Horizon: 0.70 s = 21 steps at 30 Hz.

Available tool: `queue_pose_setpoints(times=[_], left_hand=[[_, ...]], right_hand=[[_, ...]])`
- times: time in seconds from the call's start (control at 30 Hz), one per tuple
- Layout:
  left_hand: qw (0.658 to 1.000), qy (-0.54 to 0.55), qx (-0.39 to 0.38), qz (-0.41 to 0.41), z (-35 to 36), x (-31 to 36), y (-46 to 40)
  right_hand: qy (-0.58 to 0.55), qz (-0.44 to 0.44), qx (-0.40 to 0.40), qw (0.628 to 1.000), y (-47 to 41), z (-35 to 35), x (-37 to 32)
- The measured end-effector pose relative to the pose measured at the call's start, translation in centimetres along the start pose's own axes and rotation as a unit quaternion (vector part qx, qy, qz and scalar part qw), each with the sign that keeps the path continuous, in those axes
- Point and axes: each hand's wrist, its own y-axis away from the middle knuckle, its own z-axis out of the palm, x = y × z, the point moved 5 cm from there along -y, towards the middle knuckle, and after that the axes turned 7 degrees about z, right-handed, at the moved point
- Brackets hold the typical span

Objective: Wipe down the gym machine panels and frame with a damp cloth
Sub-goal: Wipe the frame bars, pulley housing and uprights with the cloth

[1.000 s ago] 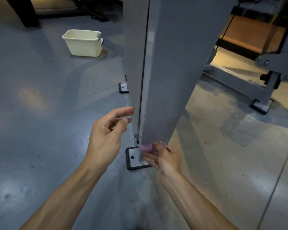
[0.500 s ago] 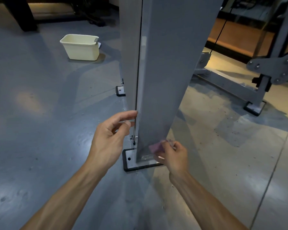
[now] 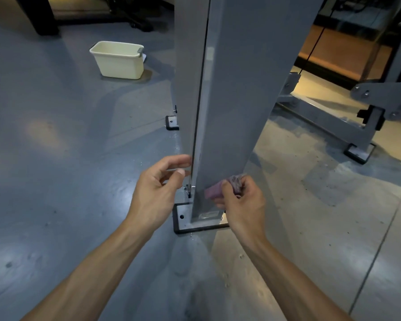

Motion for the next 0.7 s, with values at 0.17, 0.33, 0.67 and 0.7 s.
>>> queue_pose_setpoints(times=[0.17, 0.33, 0.67, 0.7], left_hand=[[0.994, -0.065, -0.088, -0.010, -0.3, -2.5, 1.0], [0.954, -0.178, -0.236, 0.045, 0.9, -5.7, 3.2], [0.984, 0.020, -0.167, -0.055, -1.4, -9.6, 2.7], [0.982, 0.076, -0.150, -0.082, -1.4, -9.2, 2.3]], right_hand=[[-0.055, 0.158, -0.069, 0.984, 0.2, 1.0, 1.3], [-0.021, 0.241, -0.141, 0.960, 2.7, 3.4, 4.1], [-0.054, 0.251, -0.068, 0.964, 1.7, 2.3, 5.8], [-0.062, 0.245, -0.056, 0.966, 1.4, 2.1, 5.9]])
